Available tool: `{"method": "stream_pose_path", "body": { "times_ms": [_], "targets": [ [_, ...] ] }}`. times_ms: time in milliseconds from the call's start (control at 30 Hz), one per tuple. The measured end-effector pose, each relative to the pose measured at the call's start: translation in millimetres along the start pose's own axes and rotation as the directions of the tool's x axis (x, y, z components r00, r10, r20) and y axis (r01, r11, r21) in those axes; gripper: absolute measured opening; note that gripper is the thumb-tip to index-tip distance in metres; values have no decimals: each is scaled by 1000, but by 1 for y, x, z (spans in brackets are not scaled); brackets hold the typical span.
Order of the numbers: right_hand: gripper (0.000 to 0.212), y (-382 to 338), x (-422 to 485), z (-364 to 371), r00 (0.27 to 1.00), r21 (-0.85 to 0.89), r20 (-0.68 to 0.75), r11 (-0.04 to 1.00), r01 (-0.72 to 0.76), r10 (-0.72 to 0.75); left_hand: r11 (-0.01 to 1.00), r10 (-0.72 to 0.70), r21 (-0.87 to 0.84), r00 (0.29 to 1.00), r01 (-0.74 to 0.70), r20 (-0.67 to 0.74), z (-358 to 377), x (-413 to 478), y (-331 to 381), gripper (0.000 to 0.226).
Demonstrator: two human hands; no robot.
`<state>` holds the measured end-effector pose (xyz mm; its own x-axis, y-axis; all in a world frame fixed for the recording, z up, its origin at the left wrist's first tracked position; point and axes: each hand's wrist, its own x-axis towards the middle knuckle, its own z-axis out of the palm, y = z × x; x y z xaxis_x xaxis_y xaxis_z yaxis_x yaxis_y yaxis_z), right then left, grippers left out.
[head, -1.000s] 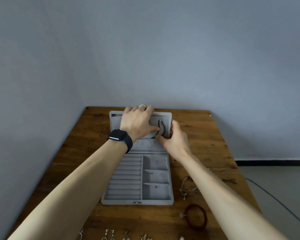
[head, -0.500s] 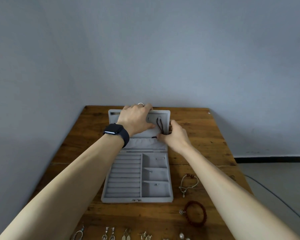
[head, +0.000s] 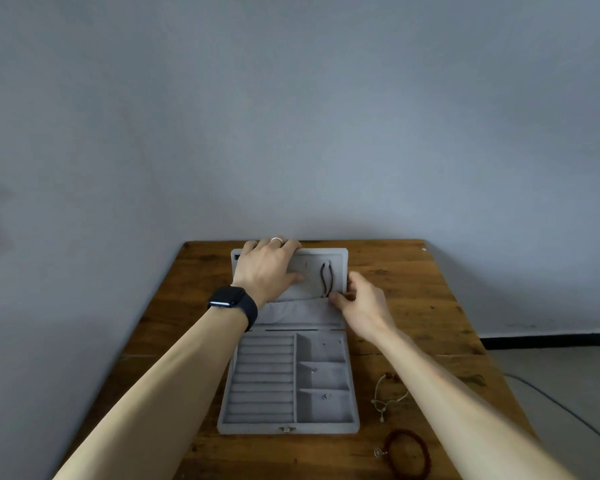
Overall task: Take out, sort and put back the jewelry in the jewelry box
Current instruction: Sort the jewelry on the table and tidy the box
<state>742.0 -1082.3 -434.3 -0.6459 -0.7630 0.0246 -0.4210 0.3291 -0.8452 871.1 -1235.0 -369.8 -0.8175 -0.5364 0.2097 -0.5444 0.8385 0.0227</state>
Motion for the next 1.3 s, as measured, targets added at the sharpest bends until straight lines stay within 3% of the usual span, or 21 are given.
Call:
{"method": "stream_pose_path", "body": {
  "times_ms": [133,367,533,733,900,1100,1233,1300],
  "targets": [
    [23,0,-5,-2,1000,-21,-21,1000,-17,16,1000,1,1,1000,-1,-27,2,-3,3,59],
    [40,-5,-17,-20,997,-22,-68,999,-34,33,999,-39,-6,996,39,-80,-10,-19,3,61],
    [33,-17,-55,-45,982,-38,-162,995,97,-101,997,-53,-59,990,46,-131,-26,-51,18,64],
    [26,-26,-149,-84,891,-129,-331,951,282,-310,966,-66,-256,986,25,-155,-38,-115,56,65],
    [24,-4,-233,-95,840,-222,-382,921,321,-385,943,2,-331,990,-49,-139,-26,-175,102,64],
    [23,34,-308,-98,857,-228,-409,945,235,-312,917,87,-388,996,-95,-36,0,-239,153,64],
    [16,78,-355,-91,902,-64,-431,996,-64,30,905,164,-400,986,-144,16,20,-281,187,61],
    [17,101,-377,-83,878,-62,-472,991,-122,79,902,204,-395,978,-174,34,31,-297,200,60]
  ]
}}
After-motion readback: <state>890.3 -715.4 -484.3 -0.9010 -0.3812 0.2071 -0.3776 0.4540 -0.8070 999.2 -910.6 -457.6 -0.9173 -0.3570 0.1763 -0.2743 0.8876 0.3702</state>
